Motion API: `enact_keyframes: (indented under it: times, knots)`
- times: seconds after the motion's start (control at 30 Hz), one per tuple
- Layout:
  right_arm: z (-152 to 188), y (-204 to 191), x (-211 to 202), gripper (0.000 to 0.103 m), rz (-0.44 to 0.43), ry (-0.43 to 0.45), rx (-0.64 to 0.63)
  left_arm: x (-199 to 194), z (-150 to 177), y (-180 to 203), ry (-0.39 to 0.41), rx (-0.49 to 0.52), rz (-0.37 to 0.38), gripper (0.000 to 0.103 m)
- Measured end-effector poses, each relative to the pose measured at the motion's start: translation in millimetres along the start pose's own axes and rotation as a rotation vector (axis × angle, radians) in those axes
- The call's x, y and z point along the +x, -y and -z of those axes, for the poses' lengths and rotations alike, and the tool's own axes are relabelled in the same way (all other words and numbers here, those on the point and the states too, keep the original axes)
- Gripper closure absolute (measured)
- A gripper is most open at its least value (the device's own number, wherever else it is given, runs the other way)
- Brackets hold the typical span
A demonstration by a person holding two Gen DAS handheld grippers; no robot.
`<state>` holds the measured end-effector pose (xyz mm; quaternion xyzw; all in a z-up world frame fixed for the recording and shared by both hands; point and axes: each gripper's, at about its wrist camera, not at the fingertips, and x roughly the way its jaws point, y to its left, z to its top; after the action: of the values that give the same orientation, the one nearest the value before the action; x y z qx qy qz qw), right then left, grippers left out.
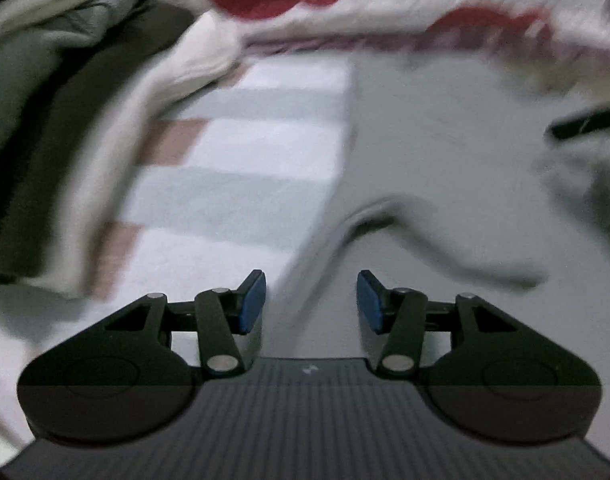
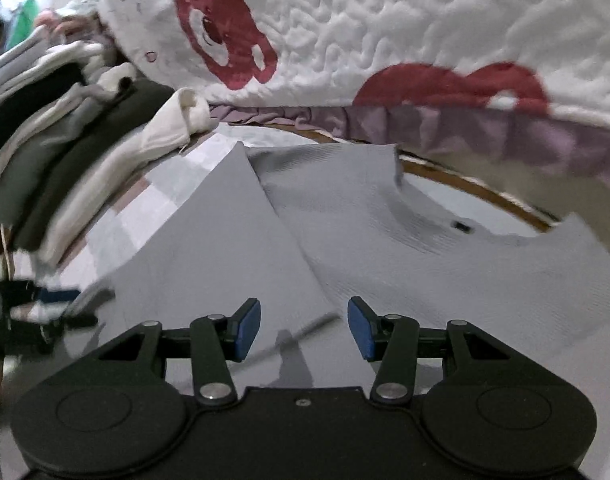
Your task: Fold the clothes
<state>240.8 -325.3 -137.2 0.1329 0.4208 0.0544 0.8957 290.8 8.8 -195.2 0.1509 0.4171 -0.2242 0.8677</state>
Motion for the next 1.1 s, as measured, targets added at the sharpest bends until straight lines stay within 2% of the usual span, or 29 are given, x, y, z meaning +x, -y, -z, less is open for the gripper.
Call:
enact_keyframes:
  times: [0.03,0.07,0.13,0.27,0.33,0.37,0.4,0.43,0.57,0.7,0.77,0.8,0.87,0.93,0.97,1.0,1.07,1.1]
  knots:
    - [-3,-4,8,0.054,-0.025,-0.008,-0.003,1,0,-4,-0.003,-0.015,-0.012,0.054]
    - [-5,-10,16,0.055,-0.014,-0.010,-0.030,1,0,-11,-0.010,-0.052,0.011,0.054]
    - [-6,-19,26,0.054,0.053,-0.004,-0.067,3,-1,-21,-0.016,-0.105,0.021,0.054]
    - [-1,-30,39,0.049,0.220,-0.010,-0.127,6,0,-26,-0.009,-0.151,0.038,0.054]
    - [5,-29,38,0.049,0.191,-0.016,-0.119,6,0,-24,-0.009,-0.149,0.031,0.054]
    - [8,-28,35,0.065,0.160,-0.009,-0.110,6,0,-23,-0.009,-0.148,0.028,0.054]
    - [10,-27,31,0.086,0.128,-0.002,-0.101,5,1,-22,-0.007,-0.149,0.027,0.053]
    - [12,-25,28,0.095,0.096,0.006,-0.091,5,1,-23,-0.007,-0.152,0.026,0.053]
    - [11,-22,-17,0.096,-0.056,0.087,0.039,4,1,-27,-0.010,-0.174,0.025,0.053]
    - [21,-25,-42,0.096,-0.032,-0.011,0.050,4,1,-28,-0.010,-0.182,0.024,0.051]
    - [26,-19,-33,0.096,0.011,-0.109,0.061,4,1,-28,-0.010,-0.188,0.025,0.051]
    - [30,-16,-27,0.095,0.006,-0.161,0.065,4,1,-28,-0.012,-0.189,0.025,0.051]
    - [36,-11,-14,0.092,-0.003,-0.263,0.071,2,1,-30,-0.017,-0.205,0.024,0.051]
    - [34,-18,-12,0.087,0.006,-0.307,0.007,-3,-1,-35,-0.015,-0.256,0.050,0.052]
    - [32,-22,-11,0.079,0.011,-0.327,-0.025,-7,-2,-39,-0.002,-0.295,0.086,0.052]
    - [26,-25,-15,0.076,0.030,-0.300,-0.048,-11,-4,-43,0.012,-0.334,0.122,0.052]
    - [4,-26,-27,0.056,0.043,-0.158,-0.046,-16,-6,-48,0.032,-0.402,0.199,0.051]
    - [-9,-23,-30,0.054,0.017,-0.093,-0.007,-16,-6,-49,0.034,-0.439,0.252,0.050]
